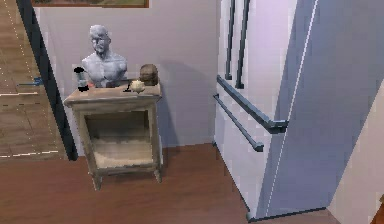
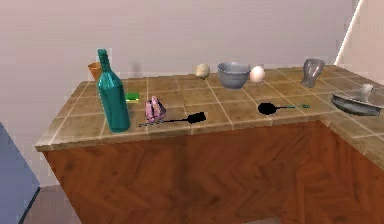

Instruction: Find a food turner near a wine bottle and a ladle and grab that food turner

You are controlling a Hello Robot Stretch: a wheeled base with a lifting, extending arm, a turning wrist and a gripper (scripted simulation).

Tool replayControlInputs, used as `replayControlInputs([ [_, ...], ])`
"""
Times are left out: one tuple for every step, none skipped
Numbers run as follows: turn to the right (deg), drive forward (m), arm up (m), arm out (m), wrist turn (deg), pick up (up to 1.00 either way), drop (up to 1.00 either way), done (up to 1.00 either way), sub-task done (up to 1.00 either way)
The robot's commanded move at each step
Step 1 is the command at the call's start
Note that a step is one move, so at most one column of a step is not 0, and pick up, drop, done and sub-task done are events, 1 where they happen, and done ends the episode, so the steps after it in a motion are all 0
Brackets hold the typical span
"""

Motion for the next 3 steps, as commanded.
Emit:
replayControlInputs([
  [0.0,0.00,0.38,0.00,0.0,0.00,0.00,0.00,0.00],
  [0.0,0.00,0.00,0.50,0.0,0.00,0.00,0.00,0.00],
  [0.0,0.00,0.00,0.00,45.0,0.00,0.00,0.00,0.00],
])
